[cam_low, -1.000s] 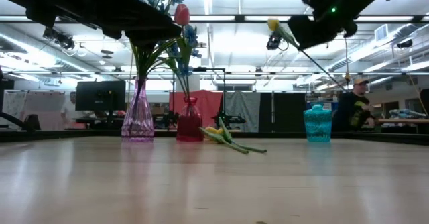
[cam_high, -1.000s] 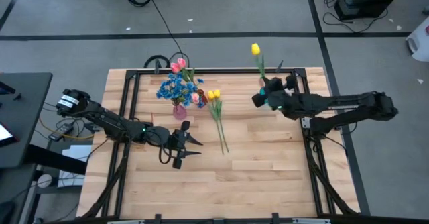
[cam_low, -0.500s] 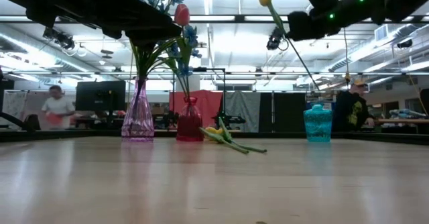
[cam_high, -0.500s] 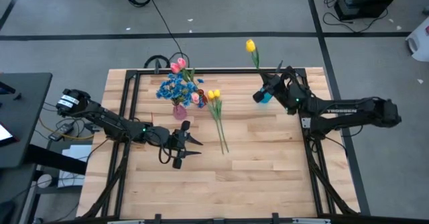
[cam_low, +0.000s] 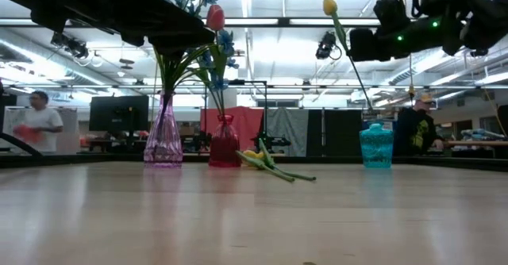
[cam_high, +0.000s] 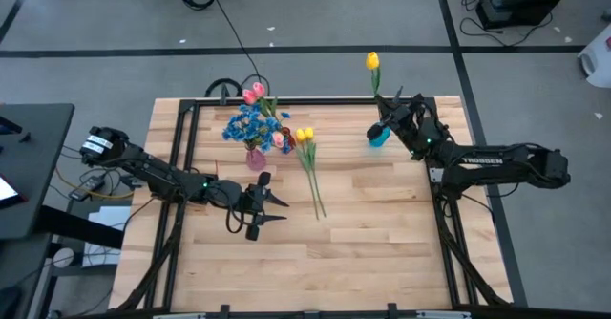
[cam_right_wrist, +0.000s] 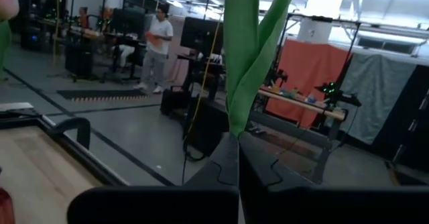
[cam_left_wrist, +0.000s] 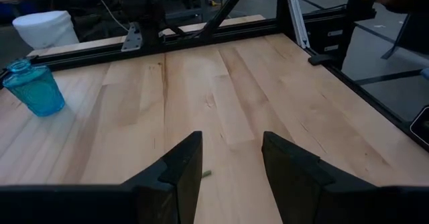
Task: Sort flowers into vase by color
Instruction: Put the yellow tulip into the red vase
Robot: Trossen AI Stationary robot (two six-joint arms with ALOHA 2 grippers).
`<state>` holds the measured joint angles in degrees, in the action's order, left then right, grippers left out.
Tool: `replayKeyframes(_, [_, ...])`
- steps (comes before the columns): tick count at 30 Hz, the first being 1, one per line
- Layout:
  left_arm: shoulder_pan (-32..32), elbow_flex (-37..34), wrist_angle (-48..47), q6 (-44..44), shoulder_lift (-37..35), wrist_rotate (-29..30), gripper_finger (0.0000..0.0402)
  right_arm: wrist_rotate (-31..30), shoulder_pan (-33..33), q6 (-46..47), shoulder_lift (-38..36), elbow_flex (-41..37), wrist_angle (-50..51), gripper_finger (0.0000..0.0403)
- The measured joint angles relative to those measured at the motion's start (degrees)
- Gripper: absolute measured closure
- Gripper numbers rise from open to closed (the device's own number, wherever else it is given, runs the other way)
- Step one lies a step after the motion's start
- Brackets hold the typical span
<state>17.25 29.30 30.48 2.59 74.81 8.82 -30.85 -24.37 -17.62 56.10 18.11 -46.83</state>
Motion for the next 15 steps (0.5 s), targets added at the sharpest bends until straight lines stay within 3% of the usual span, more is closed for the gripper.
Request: replayKeyframes(15, [0.0,0.0,-0.2,0.1,0.0,0.0,0.0238,1.0,0.7,8.5,0.0,-7.8,-2.4,0.0397])
